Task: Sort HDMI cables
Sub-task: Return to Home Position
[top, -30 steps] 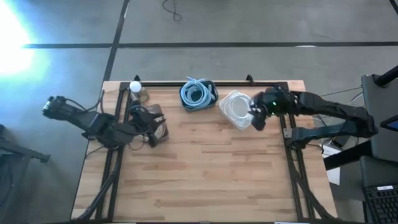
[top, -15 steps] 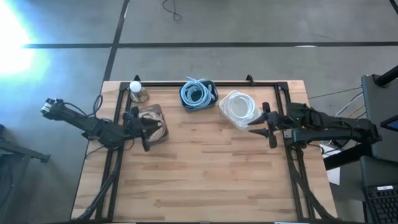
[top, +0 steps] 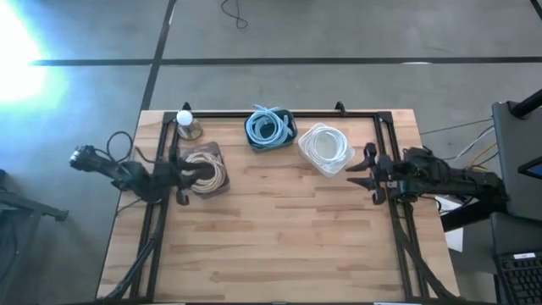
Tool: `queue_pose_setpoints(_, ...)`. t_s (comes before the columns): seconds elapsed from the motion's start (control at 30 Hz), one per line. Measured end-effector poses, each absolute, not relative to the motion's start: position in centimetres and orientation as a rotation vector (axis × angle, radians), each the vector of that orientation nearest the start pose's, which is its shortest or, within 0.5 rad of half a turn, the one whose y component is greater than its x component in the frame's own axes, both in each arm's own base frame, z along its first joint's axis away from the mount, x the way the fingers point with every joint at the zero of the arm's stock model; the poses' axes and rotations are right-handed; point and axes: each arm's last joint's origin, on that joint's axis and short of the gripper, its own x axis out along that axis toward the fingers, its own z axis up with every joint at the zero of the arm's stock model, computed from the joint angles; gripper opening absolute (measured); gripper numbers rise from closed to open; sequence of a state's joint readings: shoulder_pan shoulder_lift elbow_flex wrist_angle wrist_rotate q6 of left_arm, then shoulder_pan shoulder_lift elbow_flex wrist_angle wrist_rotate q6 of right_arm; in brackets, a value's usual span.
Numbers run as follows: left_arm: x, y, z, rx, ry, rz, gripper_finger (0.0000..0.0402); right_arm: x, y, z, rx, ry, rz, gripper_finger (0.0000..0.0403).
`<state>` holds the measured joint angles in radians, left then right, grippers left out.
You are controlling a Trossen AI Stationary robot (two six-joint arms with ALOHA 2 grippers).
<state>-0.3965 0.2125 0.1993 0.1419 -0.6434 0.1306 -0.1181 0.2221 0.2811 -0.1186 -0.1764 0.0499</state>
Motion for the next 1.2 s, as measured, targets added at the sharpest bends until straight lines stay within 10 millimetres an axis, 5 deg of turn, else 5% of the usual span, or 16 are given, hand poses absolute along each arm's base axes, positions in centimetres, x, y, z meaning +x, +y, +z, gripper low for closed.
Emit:
queue_pose_setpoints(0.3, 8.1, -1.6, 21.7, 0.093, -0.218, 0.237, 0.0103, 8.6, -0.5, 23.5, 0.042, -0.045, 0.058, 0.0141)
queue_pose_setpoints(0.57, 9.0, -2.2, 18.2, 0.151, -0.138, 0.136, 0.0103, 8.5, -0.5, 24.1, -0.017, -0.141, 0.055, 0.0133)
queue_pose_setpoints(0.77, 9.1, -2.2, 18.0, 0.138, -0.127, 0.137, 0.0103, 8.7, -0.5, 23.8, -0.014, -0.122, 0.056, 0.0130)
queue_pose_setpoints(1.2, 9.1, -2.1, 17.8, 0.141, -0.103, 0.195, 0.0104, 9.8, -0.5, 19.2, 0.020, 0.011, 0.124, 0.0116)
